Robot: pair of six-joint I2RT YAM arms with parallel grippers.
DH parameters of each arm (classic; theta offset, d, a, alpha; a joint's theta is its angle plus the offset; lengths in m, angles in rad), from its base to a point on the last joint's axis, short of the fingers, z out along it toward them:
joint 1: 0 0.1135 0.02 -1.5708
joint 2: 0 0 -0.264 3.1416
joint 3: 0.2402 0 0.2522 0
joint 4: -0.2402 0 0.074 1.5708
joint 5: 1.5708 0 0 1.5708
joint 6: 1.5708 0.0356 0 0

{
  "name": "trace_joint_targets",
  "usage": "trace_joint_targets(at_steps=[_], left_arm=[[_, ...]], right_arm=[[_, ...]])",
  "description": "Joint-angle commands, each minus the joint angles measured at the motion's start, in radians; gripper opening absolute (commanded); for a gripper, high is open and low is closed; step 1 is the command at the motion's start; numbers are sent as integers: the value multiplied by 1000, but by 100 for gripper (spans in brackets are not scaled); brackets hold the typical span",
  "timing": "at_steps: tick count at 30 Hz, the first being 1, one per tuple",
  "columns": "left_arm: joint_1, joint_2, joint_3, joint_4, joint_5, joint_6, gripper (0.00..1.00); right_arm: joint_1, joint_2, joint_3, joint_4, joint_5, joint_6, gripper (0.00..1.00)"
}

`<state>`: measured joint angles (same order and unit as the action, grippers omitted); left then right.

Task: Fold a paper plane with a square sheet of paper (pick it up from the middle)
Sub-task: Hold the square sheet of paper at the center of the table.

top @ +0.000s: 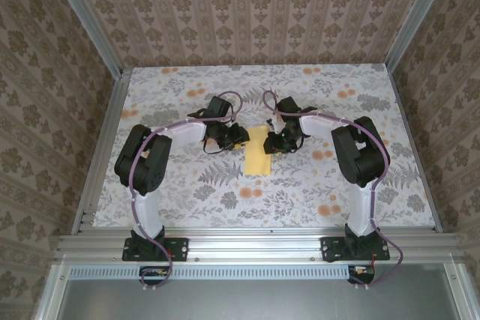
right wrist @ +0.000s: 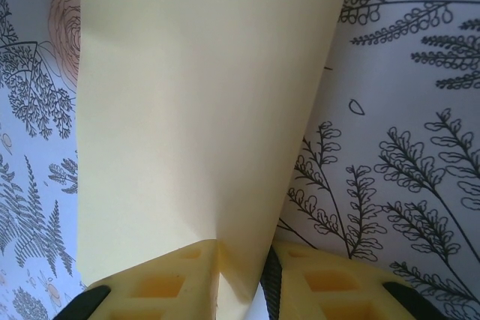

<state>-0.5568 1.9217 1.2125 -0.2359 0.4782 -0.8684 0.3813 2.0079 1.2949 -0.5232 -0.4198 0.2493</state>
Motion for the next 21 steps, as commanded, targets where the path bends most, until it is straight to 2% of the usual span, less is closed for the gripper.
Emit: trace_joint_targets(at_steps=[1, 21], left_arm=[[-8, -6, -4, 7, -15, -20, 29], [-26, 33, 30, 10, 6, -23, 29]], right_arm=[[-11, 58, -7, -40, 127, 27, 25], [-12, 80, 4, -58, 142, 55, 27]])
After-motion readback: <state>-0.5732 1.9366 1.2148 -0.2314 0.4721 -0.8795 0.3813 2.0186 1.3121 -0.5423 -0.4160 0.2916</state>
